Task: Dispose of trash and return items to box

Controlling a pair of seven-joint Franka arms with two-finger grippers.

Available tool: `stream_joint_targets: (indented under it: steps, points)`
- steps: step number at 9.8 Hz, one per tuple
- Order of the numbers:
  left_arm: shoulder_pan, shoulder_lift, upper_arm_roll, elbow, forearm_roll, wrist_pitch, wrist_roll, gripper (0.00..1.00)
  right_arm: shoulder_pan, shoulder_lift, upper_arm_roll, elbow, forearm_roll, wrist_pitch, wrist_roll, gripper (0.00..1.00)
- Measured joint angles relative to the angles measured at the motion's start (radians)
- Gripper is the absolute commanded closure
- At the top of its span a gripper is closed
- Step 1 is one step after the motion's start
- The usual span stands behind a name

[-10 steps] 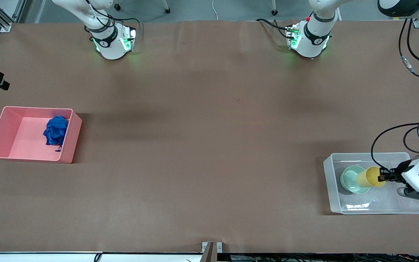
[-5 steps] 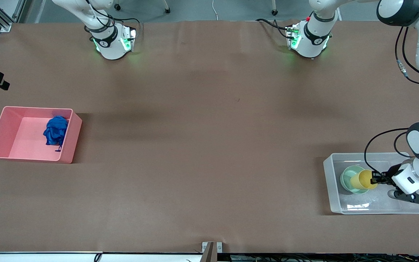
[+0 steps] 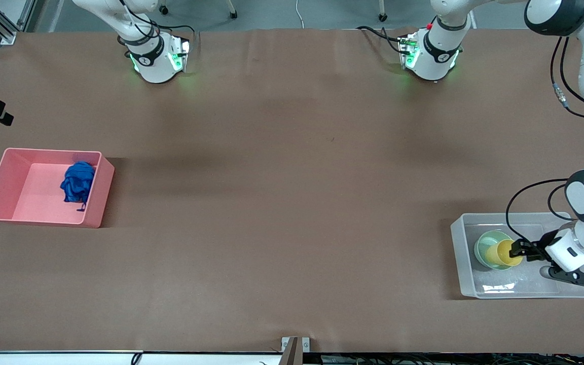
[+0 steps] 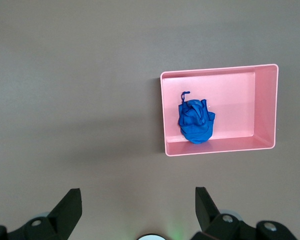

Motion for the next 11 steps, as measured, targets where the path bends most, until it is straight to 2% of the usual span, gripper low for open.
stream_joint_targets:
  steps: [3, 6, 8, 11]
  points:
    - [-0.024, -0.146, -0.008, -0.010, 0.000, -0.042, -0.036, 0.00, -0.002, 0.001, 0.000, -0.001, 0.000, 0.000, 0.000, 0.00]
    - [-0.020, -0.341, -0.009, -0.076, 0.000, -0.203, -0.070, 0.00, -0.005, 0.001, 0.001, -0.002, 0.000, 0.000, 0.000, 0.00]
    - [-0.021, -0.446, -0.023, -0.087, -0.005, -0.315, -0.081, 0.00, -0.006, 0.001, 0.002, -0.002, 0.000, 0.000, 0.000, 0.00]
    - [-0.021, -0.584, -0.033, -0.095, -0.072, -0.476, -0.095, 0.00, -0.007, 0.001, 0.002, -0.003, 0.000, 0.000, 0.000, 0.00]
